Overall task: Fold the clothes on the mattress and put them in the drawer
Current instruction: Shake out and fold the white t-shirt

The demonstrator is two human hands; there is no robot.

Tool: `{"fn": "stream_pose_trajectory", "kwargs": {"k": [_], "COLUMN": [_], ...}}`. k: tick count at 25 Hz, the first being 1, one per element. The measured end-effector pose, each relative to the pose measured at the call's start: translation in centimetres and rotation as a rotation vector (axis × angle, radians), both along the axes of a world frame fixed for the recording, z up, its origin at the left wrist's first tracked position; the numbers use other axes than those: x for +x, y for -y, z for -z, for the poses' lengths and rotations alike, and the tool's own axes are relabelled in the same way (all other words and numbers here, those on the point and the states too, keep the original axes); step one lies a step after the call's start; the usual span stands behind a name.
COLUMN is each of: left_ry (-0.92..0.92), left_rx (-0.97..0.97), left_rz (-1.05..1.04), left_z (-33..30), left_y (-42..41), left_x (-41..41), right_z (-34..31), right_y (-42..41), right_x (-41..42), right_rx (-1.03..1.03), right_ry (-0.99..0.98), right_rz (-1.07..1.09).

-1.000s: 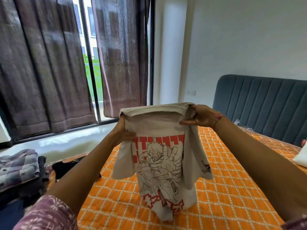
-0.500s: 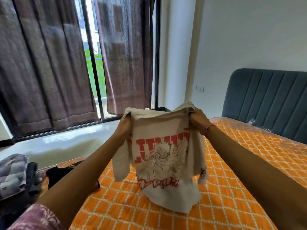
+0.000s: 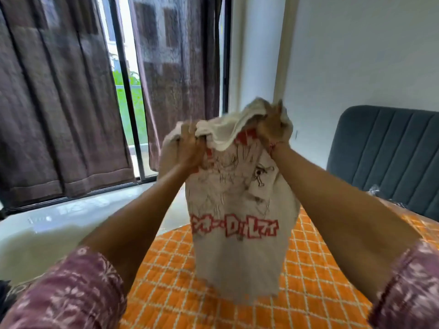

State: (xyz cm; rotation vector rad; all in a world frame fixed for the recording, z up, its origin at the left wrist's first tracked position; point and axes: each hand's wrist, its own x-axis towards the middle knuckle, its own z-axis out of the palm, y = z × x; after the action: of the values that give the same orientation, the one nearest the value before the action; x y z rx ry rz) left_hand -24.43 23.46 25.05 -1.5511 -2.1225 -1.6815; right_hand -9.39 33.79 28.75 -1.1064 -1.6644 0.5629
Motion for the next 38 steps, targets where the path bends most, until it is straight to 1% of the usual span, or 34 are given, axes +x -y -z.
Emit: {"fn": "stream_pose_trajectory", "kwargs": {"k": [2, 3, 5, 7, 8, 9, 10, 11, 13, 15, 17, 18, 19, 21, 22, 23, 24, 25, 26, 27, 29, 30, 31, 32, 34, 35, 36, 38], "left_ry": [-0.058, -0.064, -0.013, -0.012, -0.062, -0.137, -0.239, -0.331, -0.490, -0.478, -0.549, -0.599, -0.600, -0.570, -0.574, -0.549, -0.549, -0.651, -0.807, -0.975, -1.160, -1.149, -1.136, -1.096, -1.024, -0.996, -1.009, -1.107], "left_rx": [0.098, 0.174, 0.265, 0.328, 0.310, 0.270, 0.221, 0.156, -0.115, -0.456, -0.772, -0.921, -1.075, -1.204, -1.193, -1.206, -1.166, -1.016, -0.889, -0.804, -0.673, -0.666, -0.698, -0.757, -0.911, -1.005, -1.093, -1.195], "left_rz": [0.031, 0.050, 0.069, 0.062, 0.009, -0.036, -0.061, -0.059, 0.014, 0.138, 0.226, 0.235, 0.233, 0.204, 0.178, 0.164, 0.077, 0.027, 0.089, 0.185, 0.462, 0.562, 0.587, 0.595, 0.595, 0.591, 0.616, 0.688], "left_z": [-1.8, -2.2, -0.6, 4.6, 7.5, 11.3, 15.2, 19.5, 28.2, 35.2, 39.0, 40.5, 41.9, 41.3, 41.5, 41.7, 41.3, 40.7, 40.2, 40.7, 41.5, 41.7, 41.4, 41.0, 40.5, 40.5, 40.4, 39.4], "left_y": [-1.1, -1.8, -2.7, -1.2, 0.9, 3.1, 5.7, 8.5, 14.4, 19.3, 22.6, 23.7, 25.2, 27.3, 27.8, 27.6, 27.2, 26.9, 26.6, 26.2, 25.5, 25.5, 25.7, 25.8, 25.8, 25.9, 26.0, 26.0], "left_x": [-0.1, -0.8, -1.8, -2.5, -2.4, -2.5, -2.3, -2.0, -1.2, -0.9, -0.1, 0.1, 0.3, 1.7, 2.4, 2.7, 3.2, 3.9, 4.4, 4.6, 4.9, 4.8, 4.9, 5.0, 5.3, 5.6, 5.9, 7.0], "right_z": [-1.3, -1.8, -0.5, 5.4, 8.7, 12.5, 16.3, 20.3, 28.4, 35.0, 39.9, 41.6, 42.9, 43.8, 43.6, 43.4, 43.0, 43.4, 44.0, 44.7, 44.7, 44.1, 43.9, 43.8, 43.2, 43.0, 42.7, 42.3], "right_y": [-0.9, -1.0, -0.5, 1.4, 3.2, 5.0, 7.2, 9.5, 14.3, 18.2, 21.0, 21.9, 23.5, 26.0, 27.3, 28.2, 28.8, 29.2, 29.3, 29.1, 28.6, 28.5, 28.4, 28.0, 27.3, 27.1, 27.1, 27.5], "right_x": [0.5, 1.0, 2.5, 5.1, 6.6, 8.3, 10.0, 11.6, 14.3, 16.0, 16.9, 17.5, 18.3, 19.8, 20.2, 20.0, 19.5, 18.9, 18.4, 17.7, 16.6, 15.8, 15.3, 15.1, 15.1, 15.2, 15.5, 16.3], "right_rx": [0.193, 0.284, 0.326, 0.332, 0.378, 0.421, 0.444, 0.446, 0.351, 0.142, -0.075, -0.131, -0.209, -0.369, -0.388, -0.355, -0.296, -0.194, -0.048, 0.020, 0.131, 0.034, -0.065, -0.224, -0.518, -0.613, -0.679, -0.734], "right_ry": [0.131, 0.118, 0.065, 0.039, 0.033, 0.073, 0.153, 0.253, 0.462, 0.584, 0.701, 0.782, 0.878, 1.126, 1.226, 1.261, 1.302, 1.357, 1.367, 1.366, 1.396, 1.386, 1.350, 1.318, 1.225, 1.195, 1.197, 1.221], "right_rz": [0.024, 0.043, 0.089, 0.095, 0.098, 0.111, 0.124, 0.138, 0.180, 0.141, 0.078, 0.063, 0.027, 0.003, 0.052, 0.092, 0.094, 0.055, 0.016, -0.042, -0.198, -0.246, -0.256, -0.254, -0.356, -0.431, -0.506, -0.618]}}
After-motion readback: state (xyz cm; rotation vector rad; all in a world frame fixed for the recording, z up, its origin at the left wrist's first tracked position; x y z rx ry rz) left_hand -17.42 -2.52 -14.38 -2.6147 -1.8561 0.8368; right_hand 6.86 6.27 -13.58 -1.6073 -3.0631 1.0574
